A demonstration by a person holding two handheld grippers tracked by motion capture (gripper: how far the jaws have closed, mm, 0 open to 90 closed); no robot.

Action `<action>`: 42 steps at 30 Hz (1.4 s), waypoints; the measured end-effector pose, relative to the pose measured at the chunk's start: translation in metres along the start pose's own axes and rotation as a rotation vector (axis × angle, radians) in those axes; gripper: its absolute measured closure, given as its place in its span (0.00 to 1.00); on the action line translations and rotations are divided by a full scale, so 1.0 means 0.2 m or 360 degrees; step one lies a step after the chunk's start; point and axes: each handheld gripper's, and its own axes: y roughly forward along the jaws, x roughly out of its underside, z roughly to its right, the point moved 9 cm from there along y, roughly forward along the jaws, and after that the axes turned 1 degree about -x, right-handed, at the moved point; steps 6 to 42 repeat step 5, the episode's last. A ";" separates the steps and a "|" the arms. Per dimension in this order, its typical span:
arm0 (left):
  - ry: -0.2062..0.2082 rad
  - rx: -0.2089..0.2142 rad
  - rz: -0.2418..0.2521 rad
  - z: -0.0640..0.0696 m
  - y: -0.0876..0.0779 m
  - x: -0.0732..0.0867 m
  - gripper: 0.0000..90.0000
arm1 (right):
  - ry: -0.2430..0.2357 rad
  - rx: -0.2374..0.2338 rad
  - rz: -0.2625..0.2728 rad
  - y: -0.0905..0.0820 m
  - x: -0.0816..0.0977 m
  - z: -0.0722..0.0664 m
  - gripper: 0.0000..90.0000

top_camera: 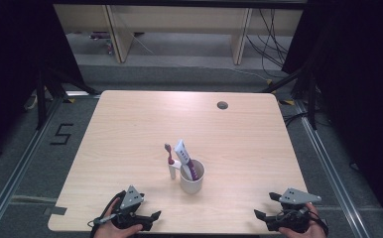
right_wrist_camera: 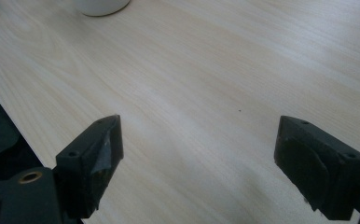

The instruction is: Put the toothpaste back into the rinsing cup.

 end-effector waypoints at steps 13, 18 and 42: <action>0.0002 -0.0012 -0.0006 -0.01 -0.01 0.00 0.19 | -0.0023 -0.0006 -0.0007 0.01 0.00 0.00 0.18; 0.0002 -0.0012 -0.0006 -0.01 -0.01 0.00 0.19 | -0.0023 -0.0006 -0.0007 0.01 0.00 0.00 0.18; 0.0002 -0.0012 -0.0006 -0.01 -0.01 0.00 0.19 | -0.0023 -0.0006 -0.0007 0.01 0.00 0.00 0.18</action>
